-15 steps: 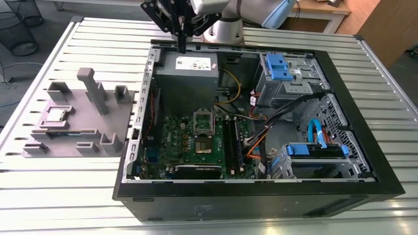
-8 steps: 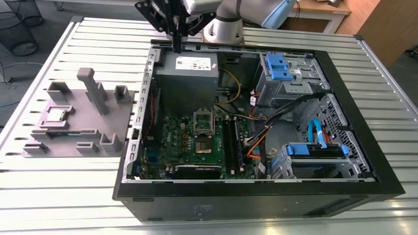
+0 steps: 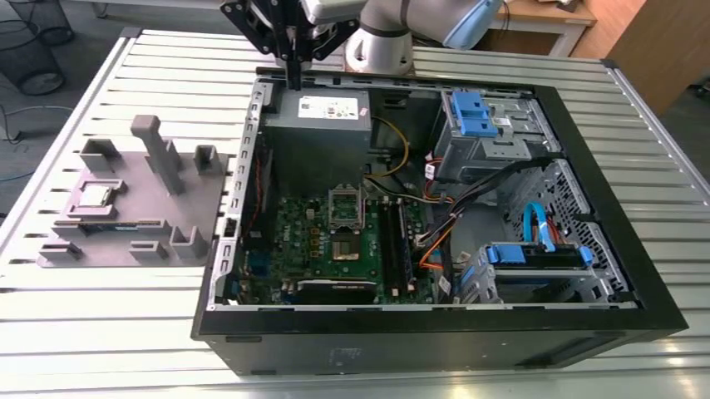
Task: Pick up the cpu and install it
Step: 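Reach for the cpu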
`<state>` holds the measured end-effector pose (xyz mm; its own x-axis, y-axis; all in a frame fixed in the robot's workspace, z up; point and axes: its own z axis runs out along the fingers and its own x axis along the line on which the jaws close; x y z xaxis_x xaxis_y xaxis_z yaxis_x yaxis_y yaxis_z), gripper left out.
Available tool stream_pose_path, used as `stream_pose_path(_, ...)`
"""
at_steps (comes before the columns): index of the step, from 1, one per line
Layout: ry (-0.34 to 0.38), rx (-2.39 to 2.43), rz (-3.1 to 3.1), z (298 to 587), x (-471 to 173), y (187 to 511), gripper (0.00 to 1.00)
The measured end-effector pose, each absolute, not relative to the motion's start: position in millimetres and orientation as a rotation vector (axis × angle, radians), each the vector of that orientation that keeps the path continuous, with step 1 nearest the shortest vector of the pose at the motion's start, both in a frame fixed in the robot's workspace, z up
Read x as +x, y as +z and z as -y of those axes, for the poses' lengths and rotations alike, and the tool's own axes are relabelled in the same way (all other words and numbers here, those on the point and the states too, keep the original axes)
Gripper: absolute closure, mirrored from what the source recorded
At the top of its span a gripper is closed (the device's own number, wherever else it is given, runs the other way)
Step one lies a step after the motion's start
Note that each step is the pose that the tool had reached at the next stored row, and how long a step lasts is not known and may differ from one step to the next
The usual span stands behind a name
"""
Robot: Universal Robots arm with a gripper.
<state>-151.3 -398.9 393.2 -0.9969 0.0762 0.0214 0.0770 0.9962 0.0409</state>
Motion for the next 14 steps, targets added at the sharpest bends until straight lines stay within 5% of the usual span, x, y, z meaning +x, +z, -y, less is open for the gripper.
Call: stream_pose_path(14,-0.065,-0.120,3.119,399.0,-156.5,393.2,0.89)
